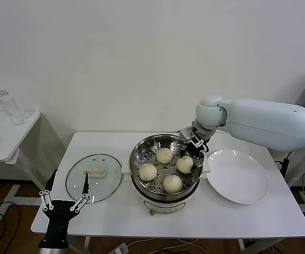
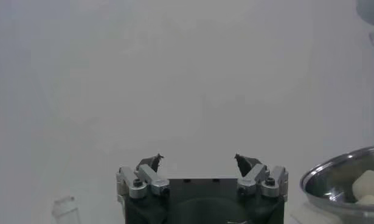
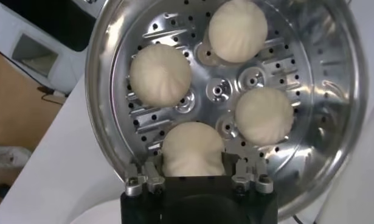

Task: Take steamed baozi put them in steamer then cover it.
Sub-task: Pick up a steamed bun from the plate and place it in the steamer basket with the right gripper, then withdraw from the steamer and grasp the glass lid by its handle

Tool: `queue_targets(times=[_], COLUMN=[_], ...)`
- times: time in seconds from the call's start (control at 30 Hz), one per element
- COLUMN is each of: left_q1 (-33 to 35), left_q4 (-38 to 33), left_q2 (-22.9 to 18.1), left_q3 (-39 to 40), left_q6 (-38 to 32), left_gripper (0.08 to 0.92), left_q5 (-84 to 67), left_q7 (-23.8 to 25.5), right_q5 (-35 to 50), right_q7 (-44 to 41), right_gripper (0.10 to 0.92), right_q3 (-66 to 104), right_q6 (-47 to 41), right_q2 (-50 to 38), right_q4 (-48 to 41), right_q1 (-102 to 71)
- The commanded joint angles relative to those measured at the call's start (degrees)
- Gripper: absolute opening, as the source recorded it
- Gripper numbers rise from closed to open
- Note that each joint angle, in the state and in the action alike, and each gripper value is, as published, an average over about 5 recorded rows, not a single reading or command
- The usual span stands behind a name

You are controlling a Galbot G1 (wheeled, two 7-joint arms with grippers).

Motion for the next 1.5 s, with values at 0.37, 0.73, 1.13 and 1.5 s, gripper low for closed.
queue_targets(times=[0.37, 0.73, 1.13, 1.5], left_q1=[-0.34, -2.21, -8.97, -12.44], left_q4=[-0.83, -0.04, 3.04, 8.35], left_q2=[0.01, 0.56, 1.66, 2.58], left_q3=[-1.06, -0.18, 1.71, -0.07], left_q6=[0.51, 2.34, 10.89, 9.48], left_gripper=[0.823, 0.823, 0.823, 0.823], left_q5=[-0.44, 3.61, 23.80, 32.33], left_q7=[-0.19, -0.53, -4.66, -2.19], right_q5=[-0.95, 15.47, 12.82, 5.70], right_q7=[0.69, 32.16, 77.37, 74.96], right_gripper=[0.807, 0.823, 0.823, 0.823], right_q3=[1.42, 16.44, 58.84, 95.12], right_q6=[0.32, 10.55, 29.71, 39.90], right_q2=[-1.77, -14.26, -14.20, 3.36], right_q4=[2.19, 8.34, 9.03, 4.86], right_q1=[0.37, -6.51, -52.31, -85.48])
